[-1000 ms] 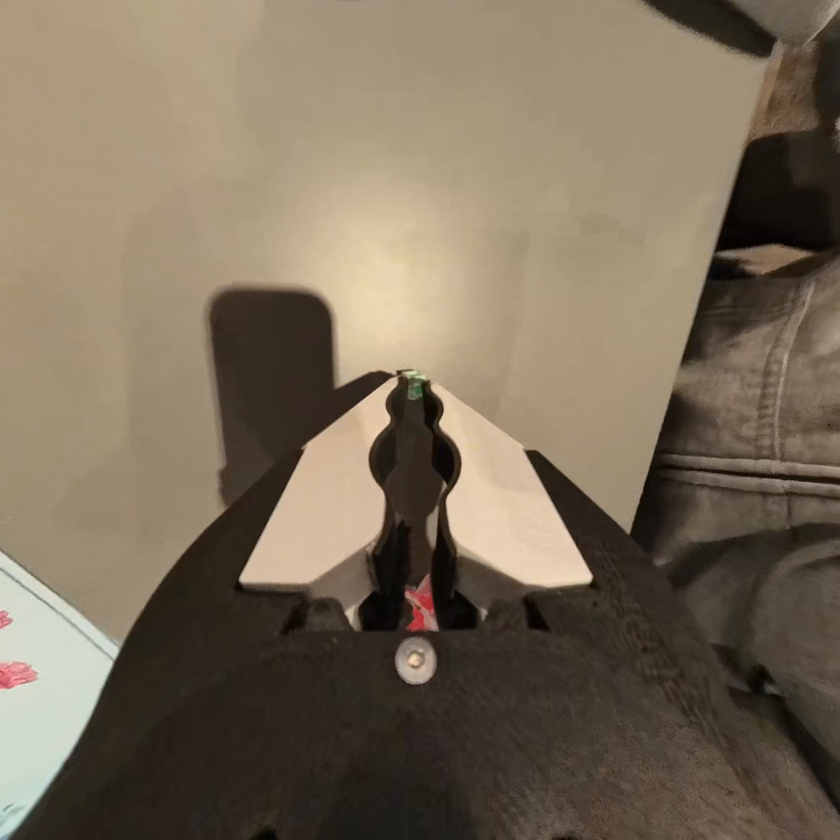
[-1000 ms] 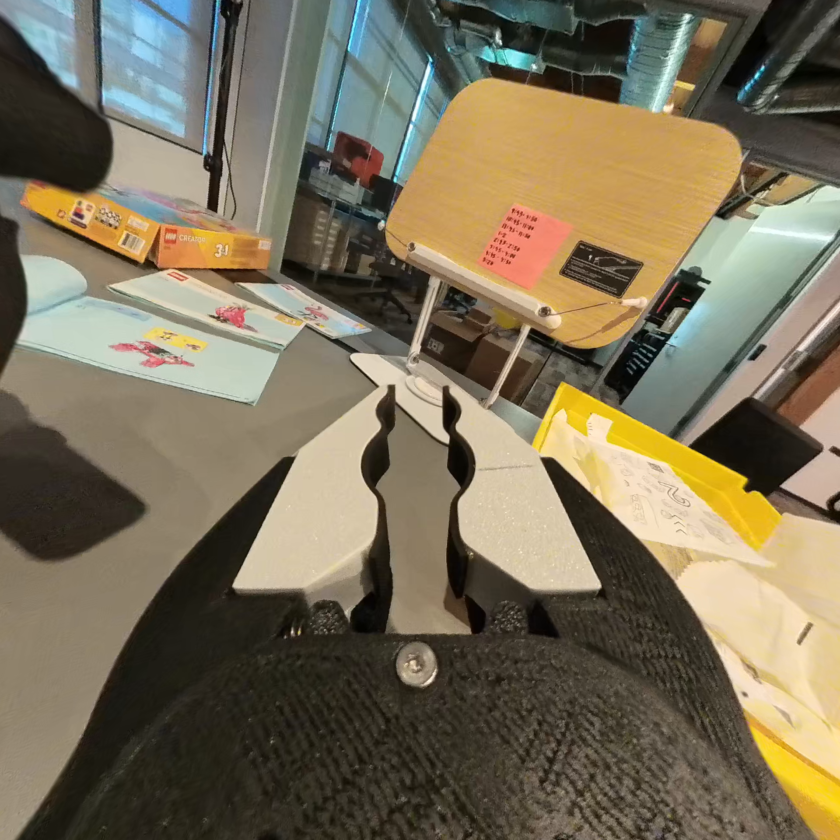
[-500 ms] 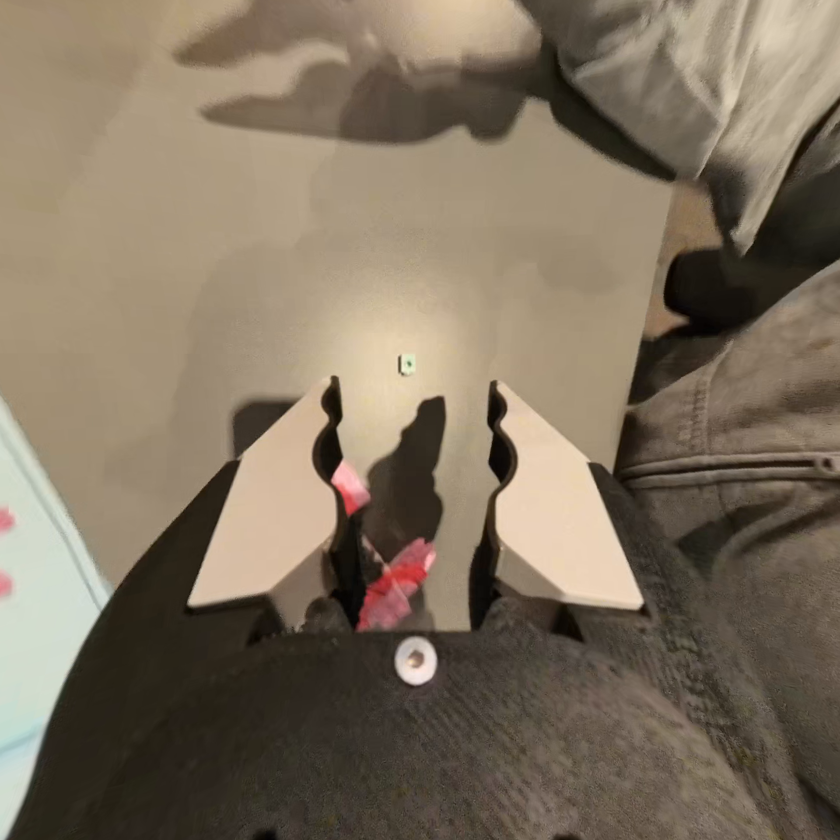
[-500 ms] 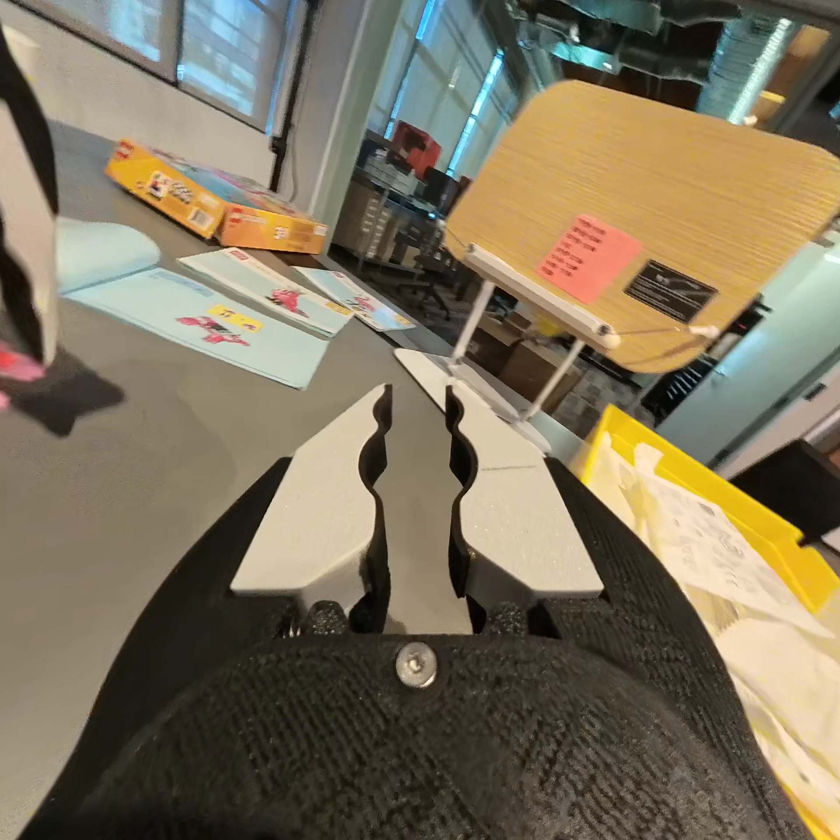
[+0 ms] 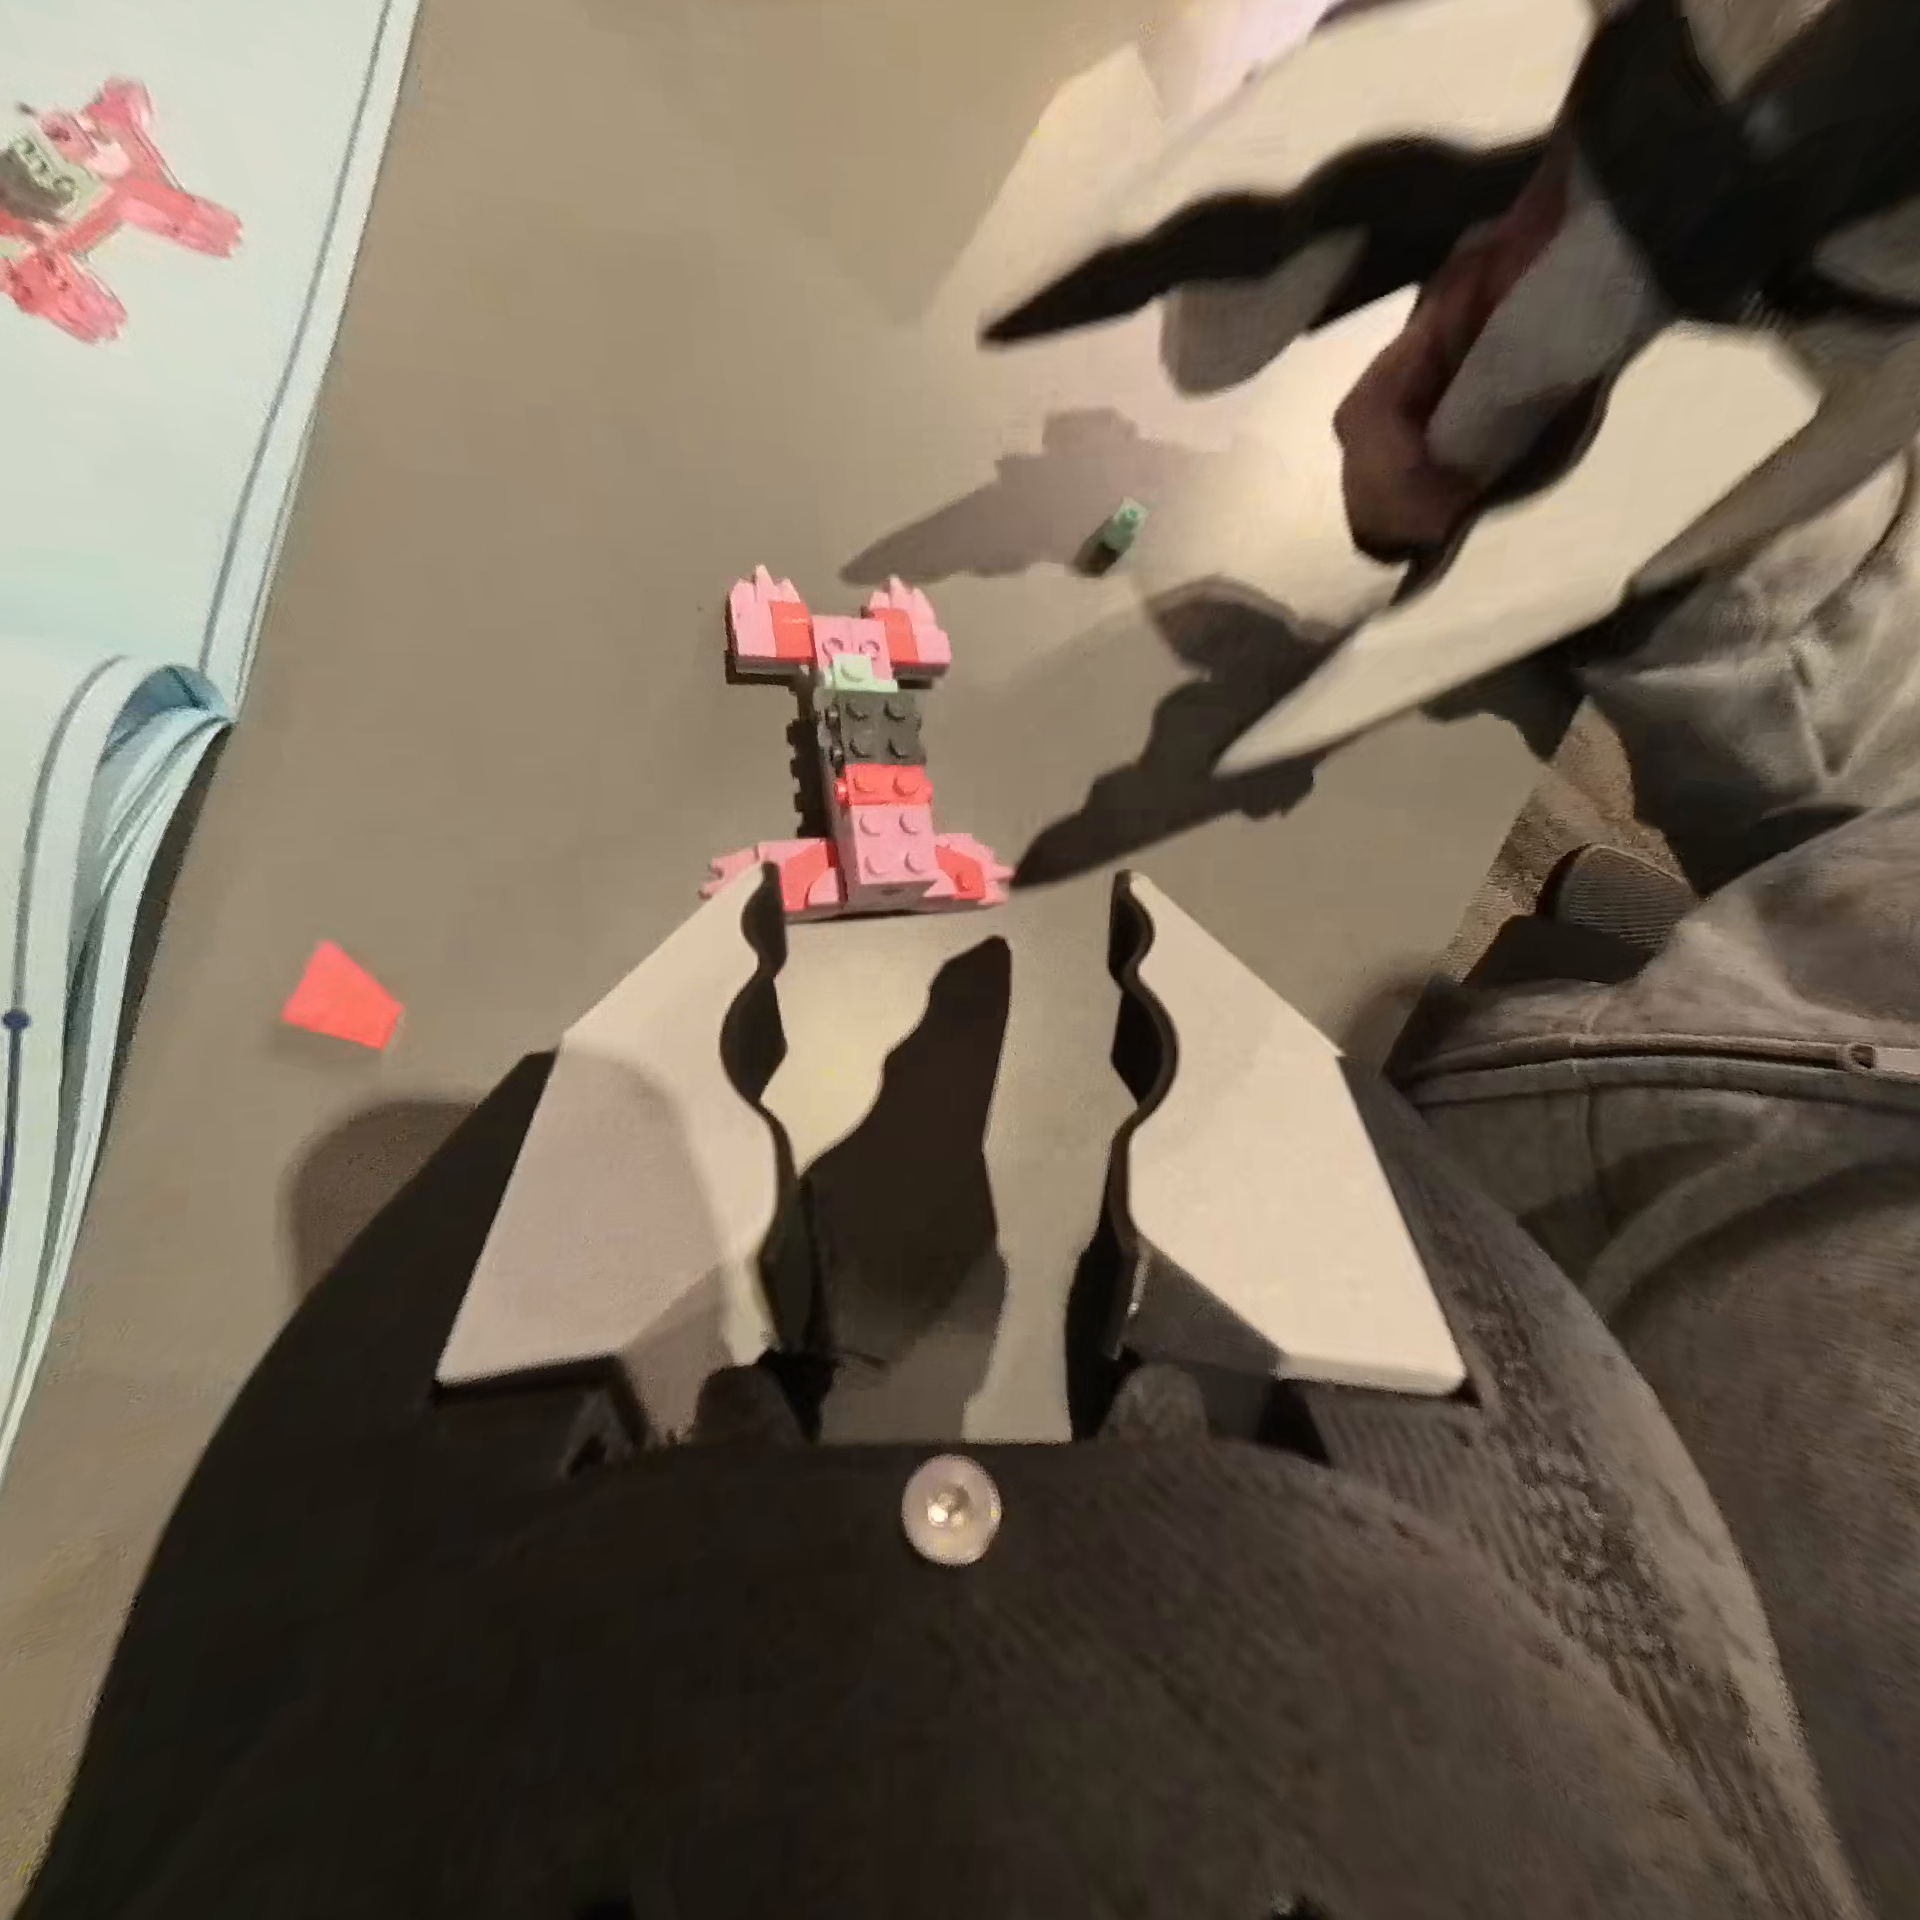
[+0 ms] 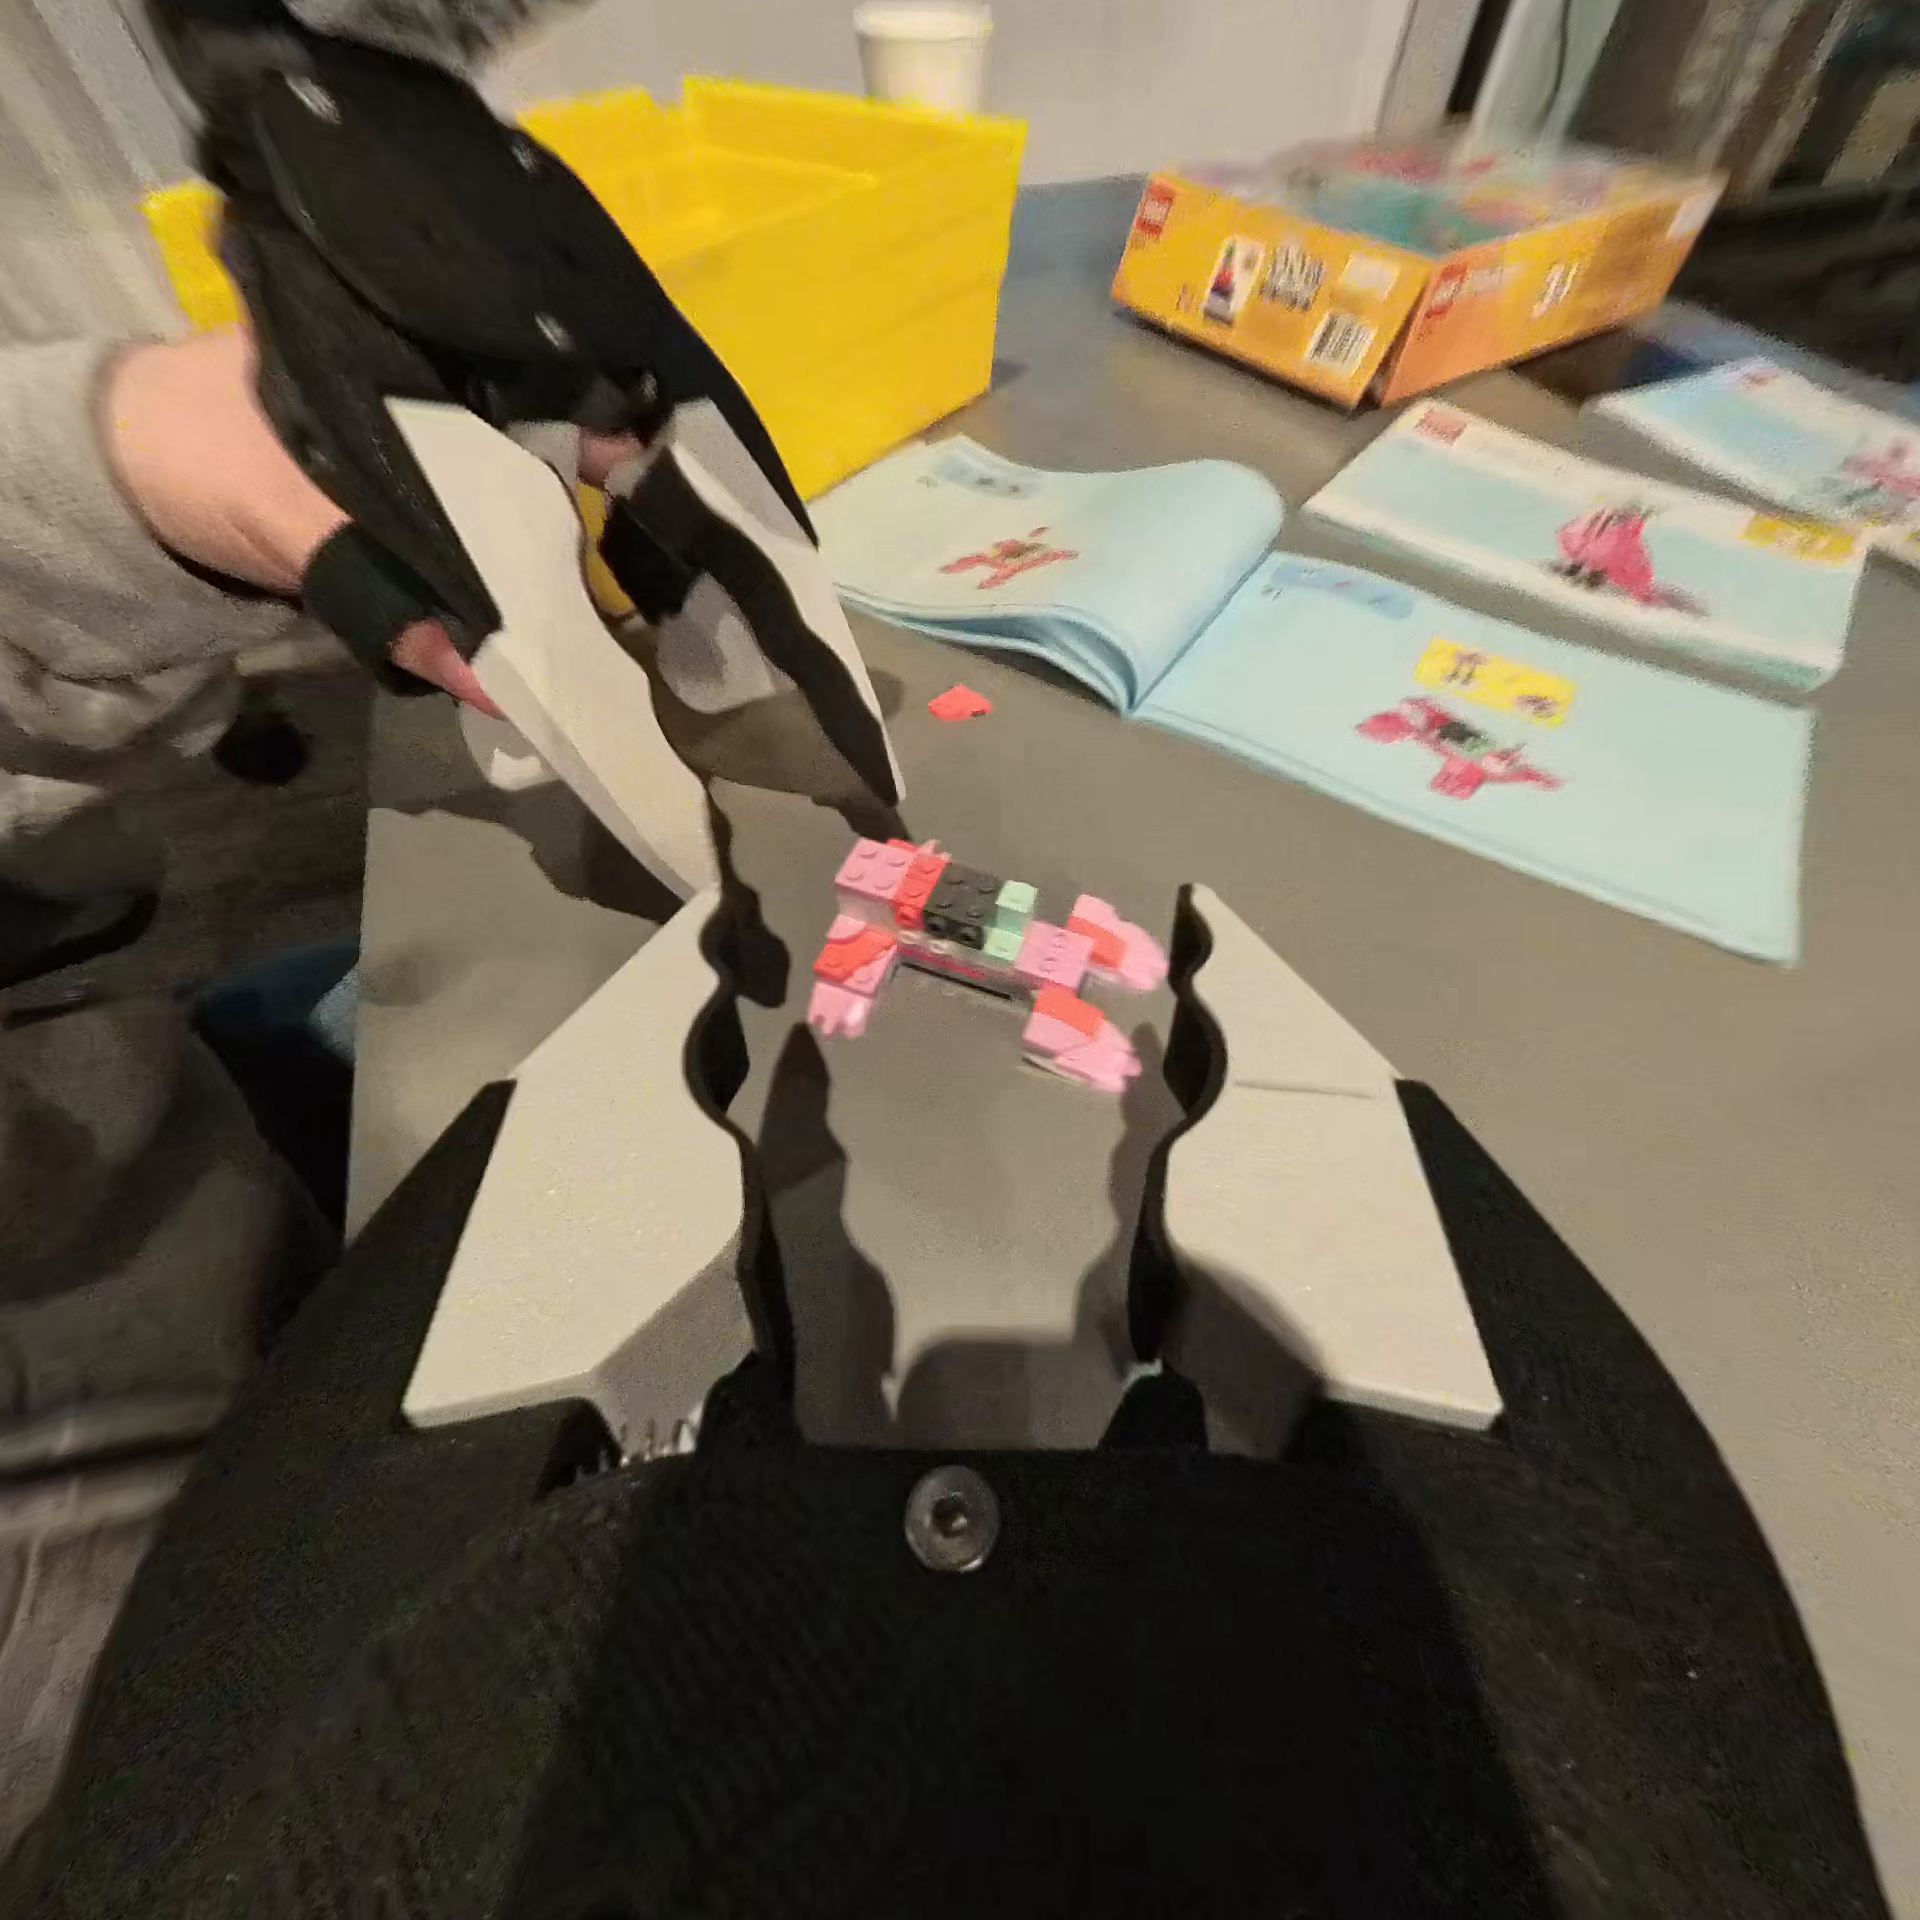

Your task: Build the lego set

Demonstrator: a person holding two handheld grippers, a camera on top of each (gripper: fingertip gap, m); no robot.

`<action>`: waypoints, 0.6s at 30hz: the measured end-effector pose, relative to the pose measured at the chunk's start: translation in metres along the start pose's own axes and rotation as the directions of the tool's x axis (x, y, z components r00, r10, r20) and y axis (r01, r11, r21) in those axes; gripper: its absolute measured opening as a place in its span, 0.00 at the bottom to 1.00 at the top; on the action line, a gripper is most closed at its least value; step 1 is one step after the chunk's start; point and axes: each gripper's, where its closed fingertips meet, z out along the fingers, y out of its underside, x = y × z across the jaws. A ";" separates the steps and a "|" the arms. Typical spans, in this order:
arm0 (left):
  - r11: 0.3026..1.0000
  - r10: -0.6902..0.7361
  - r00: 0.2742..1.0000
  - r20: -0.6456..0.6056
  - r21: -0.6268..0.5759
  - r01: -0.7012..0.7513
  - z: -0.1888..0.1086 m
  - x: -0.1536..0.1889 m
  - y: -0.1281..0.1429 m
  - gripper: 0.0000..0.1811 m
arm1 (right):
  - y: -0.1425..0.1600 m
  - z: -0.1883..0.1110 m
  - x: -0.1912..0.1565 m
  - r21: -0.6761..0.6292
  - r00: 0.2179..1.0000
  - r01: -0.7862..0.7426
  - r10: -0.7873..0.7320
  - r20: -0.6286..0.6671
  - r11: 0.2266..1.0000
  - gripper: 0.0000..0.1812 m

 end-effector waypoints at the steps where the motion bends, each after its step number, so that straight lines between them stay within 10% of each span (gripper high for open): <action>1: 1.000 -0.001 1.000 0.002 0.007 0.001 -0.002 -0.001 0.001 0.34 | 0.006 0.011 -0.005 -0.040 1.000 -0.016 0.015 -0.023 0.999 0.48; 7: 0.998 0.062 0.995 0.074 0.010 -0.063 -0.015 -0.010 0.016 0.34 | 0.036 0.048 -0.014 -0.215 0.986 -0.159 0.146 -0.075 0.964 0.54; 18: 0.910 0.392 0.917 0.069 0.118 -0.398 -0.020 0.005 0.015 0.46 | 0.035 0.058 -0.002 -0.300 0.988 -0.050 0.004 -0.153 0.953 0.29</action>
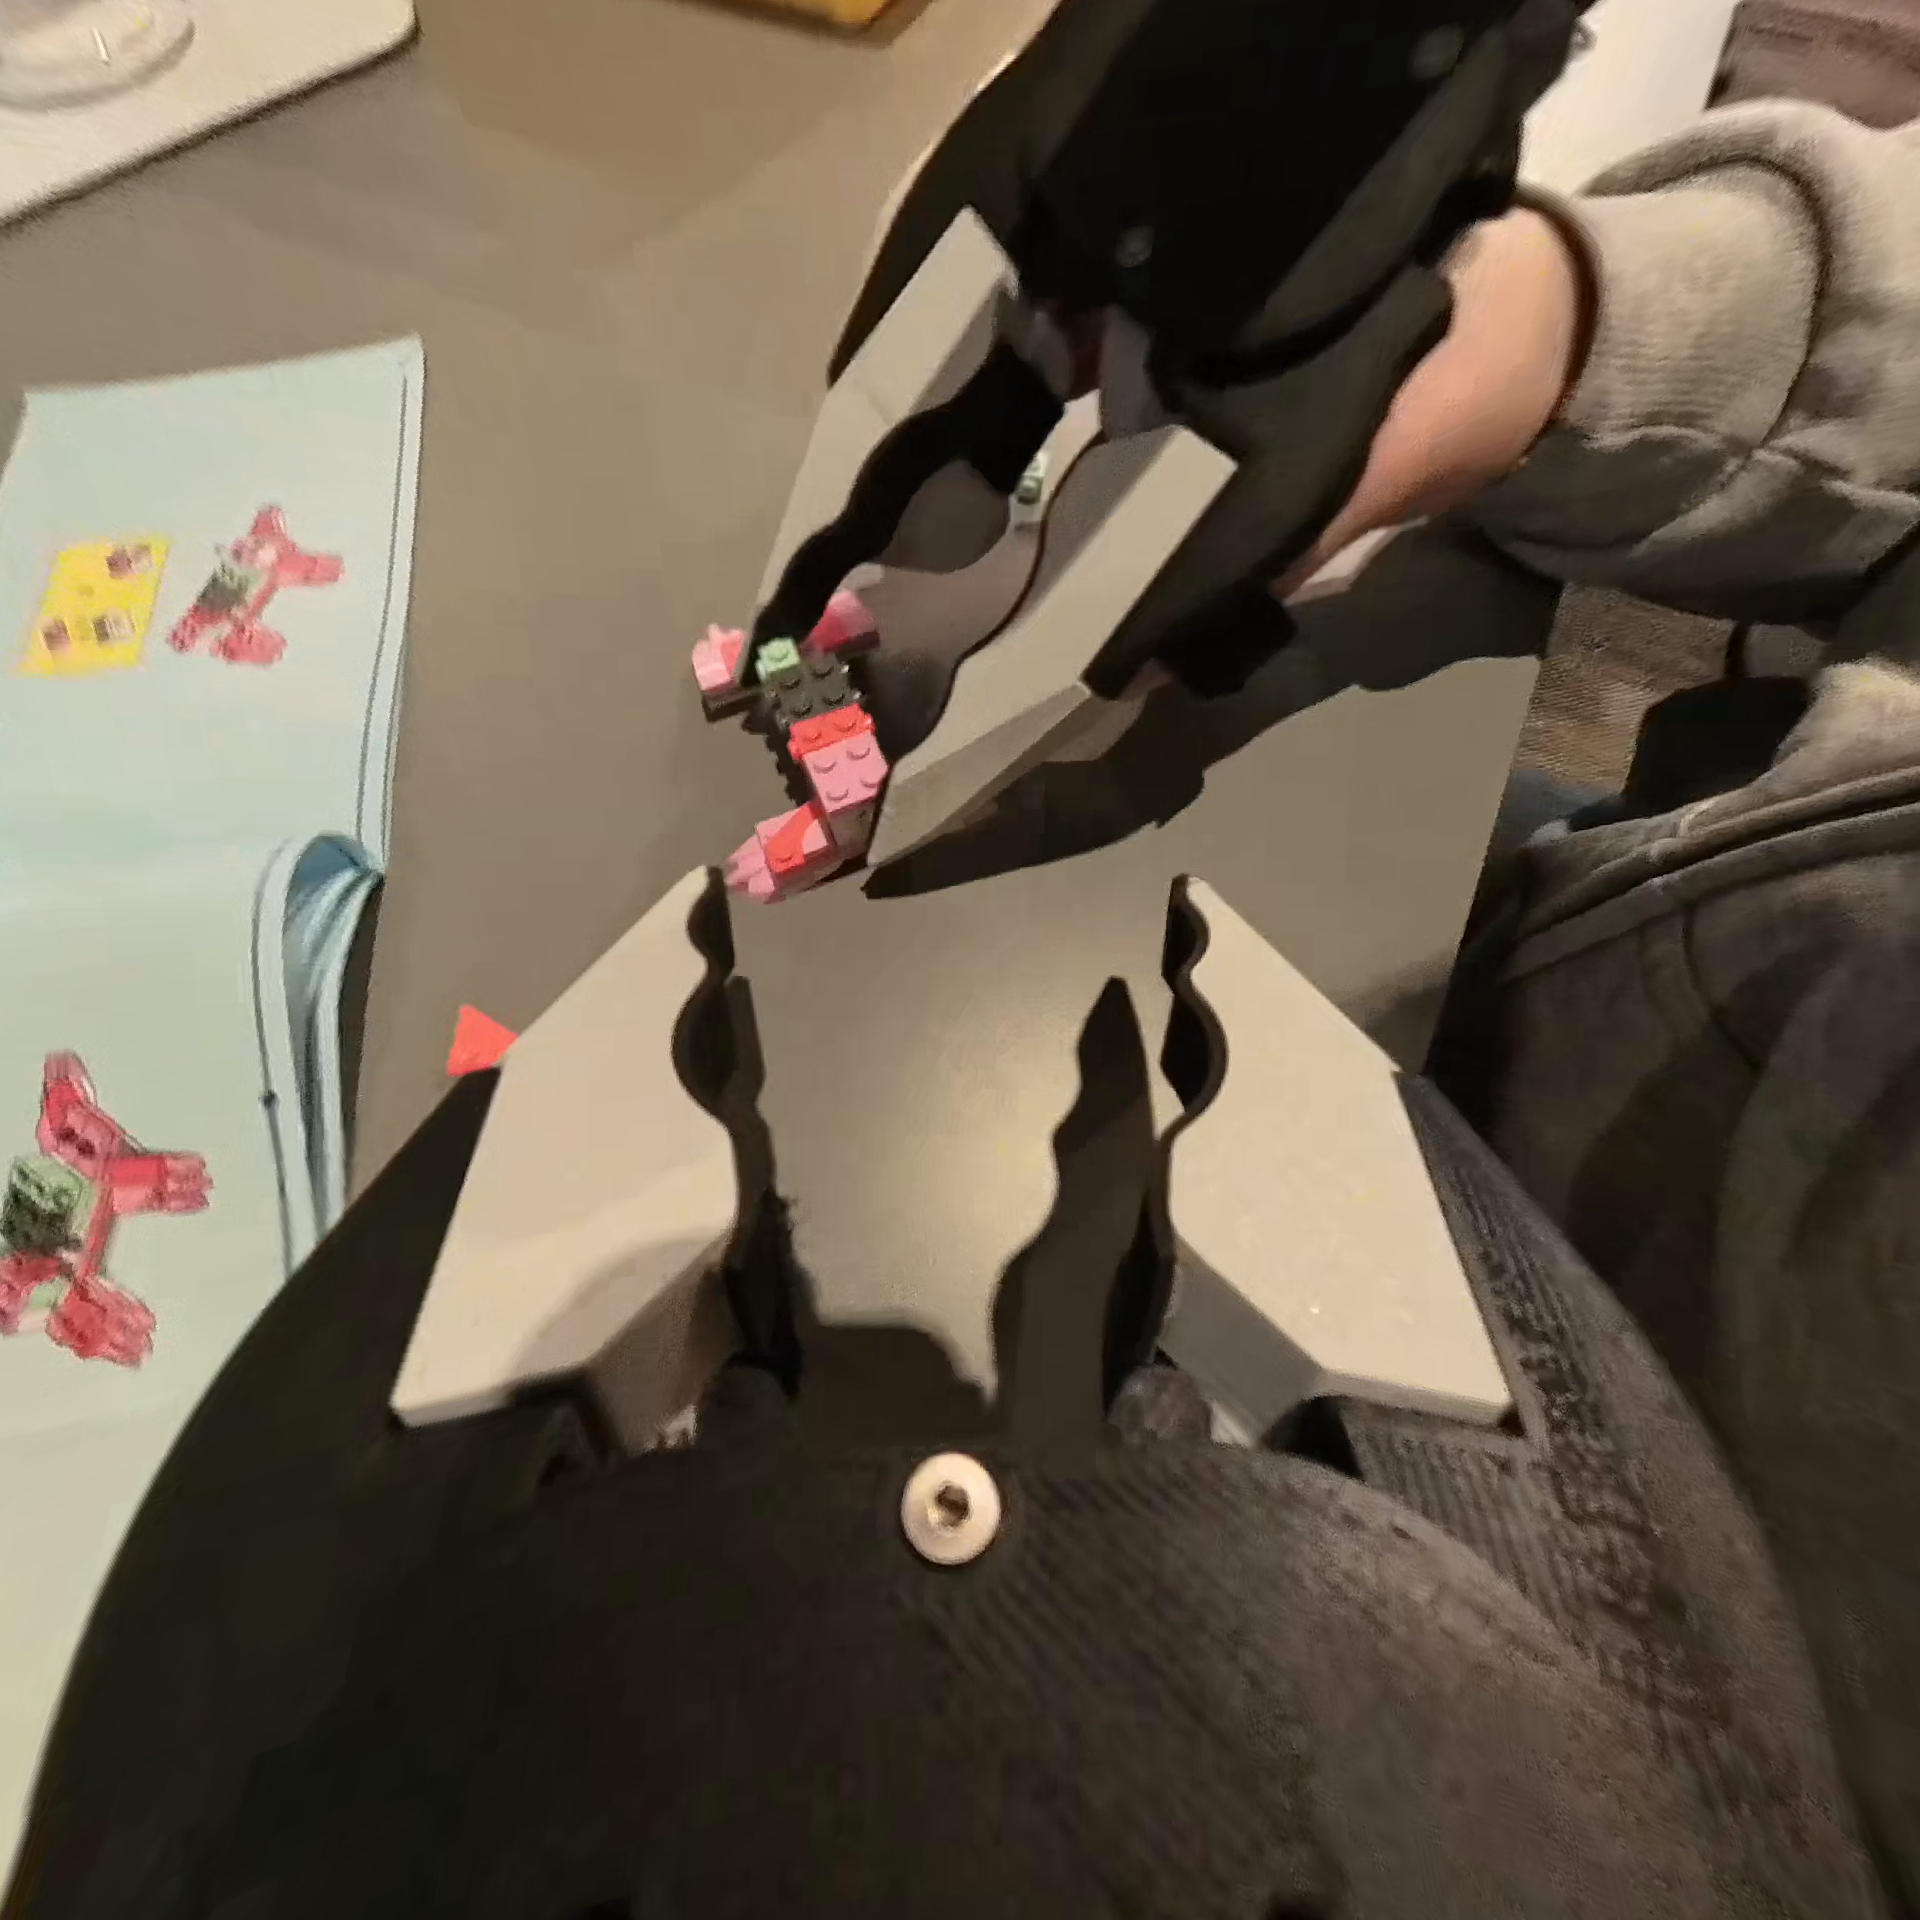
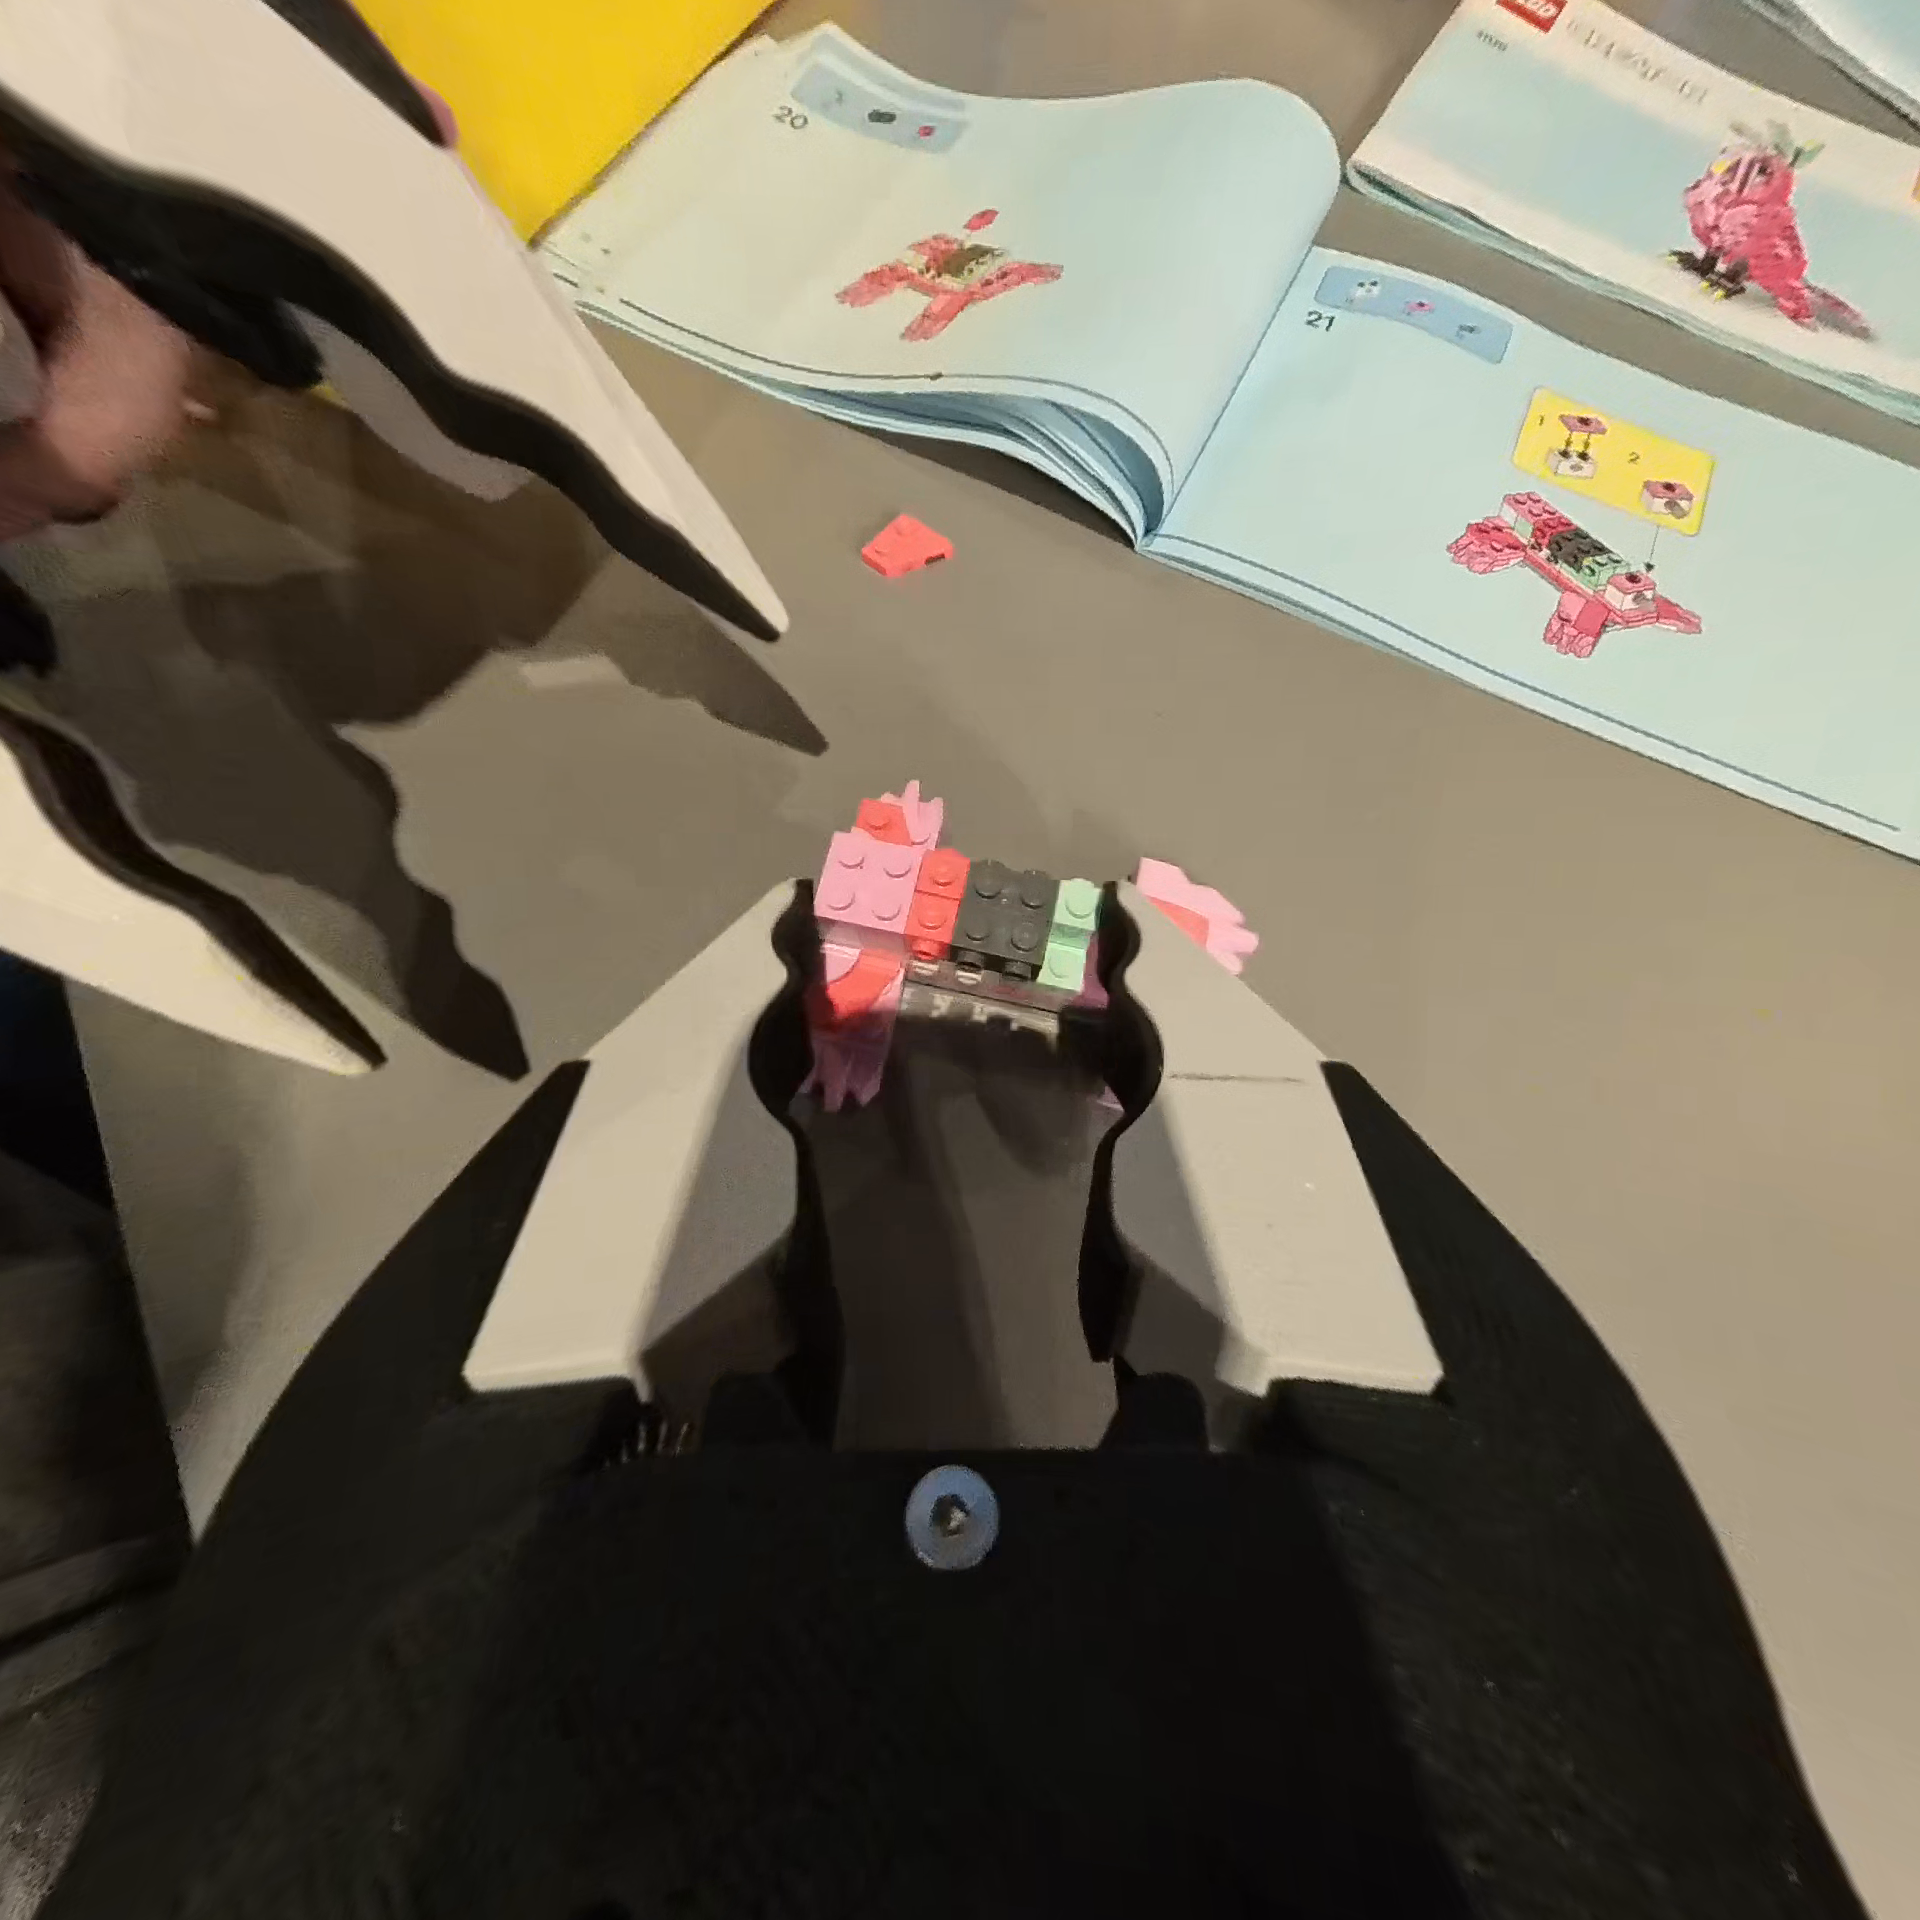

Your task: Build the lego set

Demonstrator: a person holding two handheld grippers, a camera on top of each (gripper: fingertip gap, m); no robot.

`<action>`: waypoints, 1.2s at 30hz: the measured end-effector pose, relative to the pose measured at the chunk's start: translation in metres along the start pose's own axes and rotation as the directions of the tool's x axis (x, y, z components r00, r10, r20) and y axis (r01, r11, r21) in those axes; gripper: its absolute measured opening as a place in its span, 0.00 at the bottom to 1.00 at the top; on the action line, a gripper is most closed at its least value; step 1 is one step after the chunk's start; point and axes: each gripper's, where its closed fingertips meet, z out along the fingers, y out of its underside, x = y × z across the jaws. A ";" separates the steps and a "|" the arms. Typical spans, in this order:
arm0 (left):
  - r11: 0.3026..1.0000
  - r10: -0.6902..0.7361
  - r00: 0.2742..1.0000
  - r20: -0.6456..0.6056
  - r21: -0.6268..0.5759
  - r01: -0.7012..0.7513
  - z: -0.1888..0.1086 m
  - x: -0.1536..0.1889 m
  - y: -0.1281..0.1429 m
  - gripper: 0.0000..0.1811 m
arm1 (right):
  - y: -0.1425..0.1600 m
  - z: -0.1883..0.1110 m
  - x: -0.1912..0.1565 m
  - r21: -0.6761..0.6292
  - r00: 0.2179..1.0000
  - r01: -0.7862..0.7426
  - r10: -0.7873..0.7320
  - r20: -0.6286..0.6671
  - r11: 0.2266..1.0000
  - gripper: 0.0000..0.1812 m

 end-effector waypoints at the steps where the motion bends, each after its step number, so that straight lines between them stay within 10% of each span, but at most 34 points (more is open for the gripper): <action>1: 0.998 0.053 0.998 0.015 0.016 -0.053 0.001 0.000 -0.002 0.47 | -0.001 0.000 0.000 0.000 1.000 -0.013 0.013 0.011 1.000 0.29; 6: 0.940 0.339 0.928 0.154 -0.012 -0.341 0.018 -0.012 -0.009 0.47 | -0.009 -0.003 0.007 0.016 0.986 -0.129 0.126 0.110 0.992 0.29; 14: 0.670 0.738 0.606 0.297 -0.224 -0.707 0.041 -0.037 -0.012 0.34 | -0.011 -0.009 0.007 -0.009 0.962 -0.168 0.166 0.216 0.986 0.29; 28: 0.441 0.870 0.312 0.382 -0.320 -0.838 0.050 -0.036 -0.019 0.20 | -0.007 -0.013 0.004 -0.019 0.958 -0.149 0.149 0.243 0.989 0.29; 36: 0.498 0.847 0.362 0.390 -0.341 -0.797 0.049 -0.045 -0.015 0.19 | -0.015 -0.025 0.007 0.091 0.971 -0.033 0.011 0.238 0.995 0.39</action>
